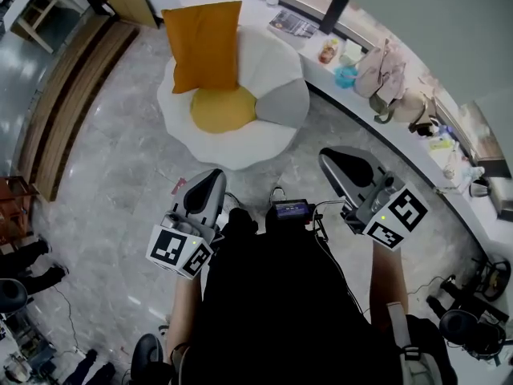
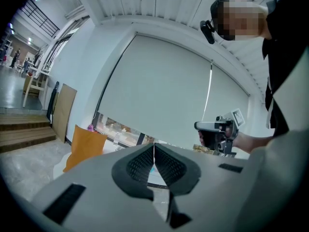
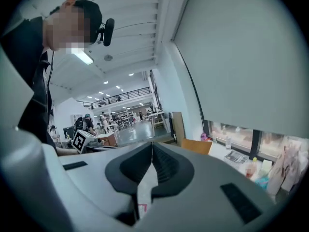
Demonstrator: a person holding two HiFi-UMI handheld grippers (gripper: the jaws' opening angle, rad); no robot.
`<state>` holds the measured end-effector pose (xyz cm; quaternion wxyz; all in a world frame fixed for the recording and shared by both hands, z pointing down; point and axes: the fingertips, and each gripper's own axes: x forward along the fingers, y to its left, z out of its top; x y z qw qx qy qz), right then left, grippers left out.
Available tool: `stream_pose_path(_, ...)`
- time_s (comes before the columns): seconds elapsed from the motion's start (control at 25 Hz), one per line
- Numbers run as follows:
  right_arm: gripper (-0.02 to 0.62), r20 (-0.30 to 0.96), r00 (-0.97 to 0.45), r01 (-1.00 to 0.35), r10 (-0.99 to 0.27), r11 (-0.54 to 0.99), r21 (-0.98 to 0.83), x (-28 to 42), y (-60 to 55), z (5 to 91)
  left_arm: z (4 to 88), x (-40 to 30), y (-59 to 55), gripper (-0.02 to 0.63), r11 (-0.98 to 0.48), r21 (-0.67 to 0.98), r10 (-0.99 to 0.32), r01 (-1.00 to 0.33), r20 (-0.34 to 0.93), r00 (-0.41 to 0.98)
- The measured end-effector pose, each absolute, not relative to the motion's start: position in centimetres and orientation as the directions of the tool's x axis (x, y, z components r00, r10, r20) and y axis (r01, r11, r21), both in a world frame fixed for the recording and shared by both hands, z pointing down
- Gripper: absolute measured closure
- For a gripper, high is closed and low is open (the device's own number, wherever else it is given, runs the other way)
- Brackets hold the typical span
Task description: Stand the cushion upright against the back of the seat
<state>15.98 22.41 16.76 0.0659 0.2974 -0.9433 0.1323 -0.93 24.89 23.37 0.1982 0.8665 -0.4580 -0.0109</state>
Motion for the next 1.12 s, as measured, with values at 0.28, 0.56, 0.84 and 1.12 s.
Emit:
stream_pose_path(0.28,0.577,0.206,-0.845,-0.534,-0.493,0.788,-0.305,15.4,23.4,20.3,23.6,1.3,25.9,0.592,-0.485,0.355,-0.805,-0.800,0.178,0.567)
stream_pose_path(0.56,0.577,0.210,-0.869,-0.493,-0.447,0.813,-0.311,15.9,22.8,20.9,23.6,2.7,25.9,0.592,-0.457,0.354,-0.820,-0.816,0.189,0.541)
stream_pose_path(0.84,0.577,0.218,-0.874,-0.484,-0.435,0.821,-0.302,16.6,22.5,21.2,23.5,3.7,25.7,0.592,-0.446,0.352,-0.823,-0.823,0.200,0.532)
stream_pose_path(1.12,0.577,0.230,-0.876,-0.479,-0.424,0.825,-0.300,17.6,22.9,22.1,24.1,4.6,26.0,0.592,-0.439,0.352,-0.826,-0.827,0.203,0.525)
